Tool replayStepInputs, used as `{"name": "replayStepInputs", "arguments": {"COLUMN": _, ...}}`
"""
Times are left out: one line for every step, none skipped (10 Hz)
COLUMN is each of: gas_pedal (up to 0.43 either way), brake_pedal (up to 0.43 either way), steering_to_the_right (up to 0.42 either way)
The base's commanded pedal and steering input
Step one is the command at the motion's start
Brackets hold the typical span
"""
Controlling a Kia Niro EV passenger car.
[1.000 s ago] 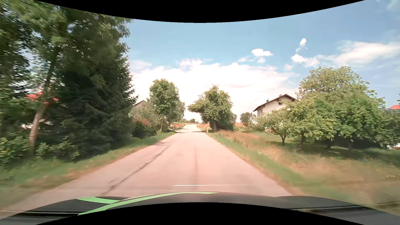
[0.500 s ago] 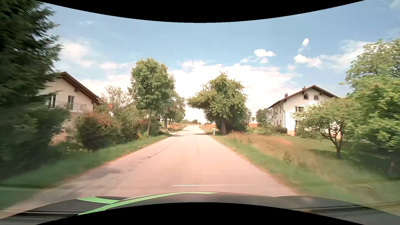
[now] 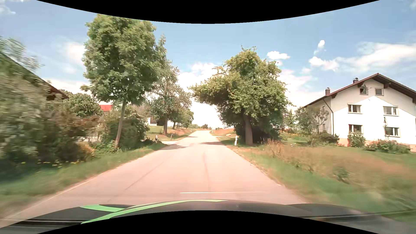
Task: Follow the waypoints while adhering to traffic rules and regulations
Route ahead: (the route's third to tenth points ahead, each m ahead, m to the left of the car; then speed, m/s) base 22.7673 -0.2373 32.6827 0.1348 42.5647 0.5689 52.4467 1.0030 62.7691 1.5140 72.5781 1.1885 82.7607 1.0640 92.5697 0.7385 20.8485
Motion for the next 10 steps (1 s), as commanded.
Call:
{"name": "replayStepInputs", "arguments": {"gas_pedal": 0.000, "brake_pedal": 0.000, "steering_to_the_right": -0.006}}
{"name": "replayStepInputs", "arguments": {"gas_pedal": 0.000, "brake_pedal": 0.000, "steering_to_the_right": -0.004}}
{"name": "replayStepInputs", "arguments": {"gas_pedal": 0.000, "brake_pedal": 0.000, "steering_to_the_right": -0.003}}
{"name": "replayStepInputs", "arguments": {"gas_pedal": 0.000, "brake_pedal": 0.000, "steering_to_the_right": 0.000}}
{"name": "replayStepInputs", "arguments": {"gas_pedal": 0.000, "brake_pedal": 0.000, "steering_to_the_right": 0.000}}
{"name": "replayStepInputs", "arguments": {"gas_pedal": 0.000, "brake_pedal": 0.000, "steering_to_the_right": 0.000}}
{"name": "replayStepInputs", "arguments": {"gas_pedal": 0.000, "brake_pedal": 0.000, "steering_to_the_right": 0.000}}
{"name": "replayStepInputs", "arguments": {"gas_pedal": 0.000, "brake_pedal": 0.000, "steering_to_the_right": 0.000}}
{"name": "replayStepInputs", "arguments": {"gas_pedal": 0.000, "brake_pedal": 0.000, "steering_to_the_right": -0.001}}
{"name": "replayStepInputs", "arguments": {"gas_pedal": 0.000, "brake_pedal": 0.000, "steering_to_the_right": -0.001}}
